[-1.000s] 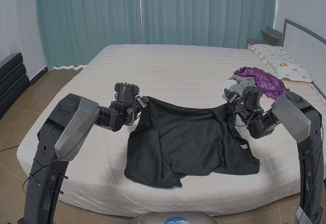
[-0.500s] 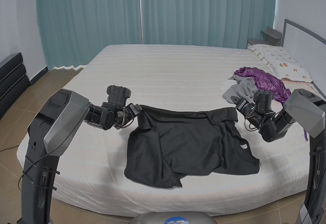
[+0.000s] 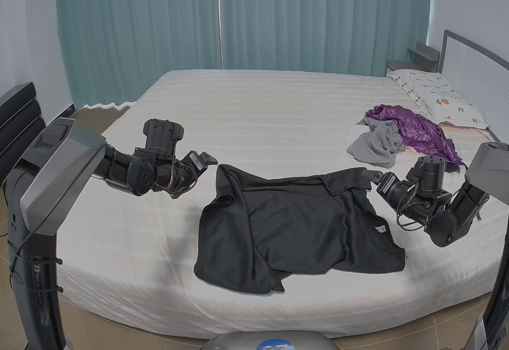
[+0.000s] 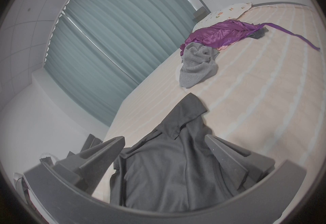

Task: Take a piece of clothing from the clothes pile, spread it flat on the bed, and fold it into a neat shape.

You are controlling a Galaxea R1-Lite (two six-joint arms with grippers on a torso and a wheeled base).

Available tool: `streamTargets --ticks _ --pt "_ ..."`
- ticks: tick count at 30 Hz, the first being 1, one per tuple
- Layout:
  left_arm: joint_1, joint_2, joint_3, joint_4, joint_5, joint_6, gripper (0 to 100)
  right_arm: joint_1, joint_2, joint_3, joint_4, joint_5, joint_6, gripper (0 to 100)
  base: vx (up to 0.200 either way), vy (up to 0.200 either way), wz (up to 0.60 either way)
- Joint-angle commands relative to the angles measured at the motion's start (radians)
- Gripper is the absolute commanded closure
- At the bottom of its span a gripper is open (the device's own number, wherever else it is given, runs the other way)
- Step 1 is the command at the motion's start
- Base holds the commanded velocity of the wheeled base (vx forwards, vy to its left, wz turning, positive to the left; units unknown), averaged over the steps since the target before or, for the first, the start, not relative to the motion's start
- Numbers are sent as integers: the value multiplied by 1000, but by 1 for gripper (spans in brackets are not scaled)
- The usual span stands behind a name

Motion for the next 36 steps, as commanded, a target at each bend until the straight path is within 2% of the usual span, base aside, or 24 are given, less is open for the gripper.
streamTargets --ticks 1,5,10,15,18,20,24,36 --pt "14 -100 89 -38 -13 -71 0 18 -104 174 -111 38 36 0 0 0 0" --pt "4 -177 222 -55 -65 -77 0 21 -127 240 -143 39 56 0 0 0 0" --pt "-29 -258 360 -57 -71 -86 0 39 -142 289 -160 49 102 0 0 0 0" --pt "-40 -333 490 -58 -62 -144 0 41 -159 342 -172 50 151 0 0 0 0" --pt "-40 -367 518 -58 -72 -236 0 42 -165 353 -181 49 211 0 0 0 0" --pt "-40 -378 533 -60 -74 -265 0 42 -169 368 -183 49 223 0 0 0 0" --pt "-45 -385 564 -60 -74 -268 0 42 -169 395 -204 50 228 0 0 0 0" --pt "-54 -368 615 -153 -75 -276 0 42 -157 433 -220 49 229 0 0 -200 0"
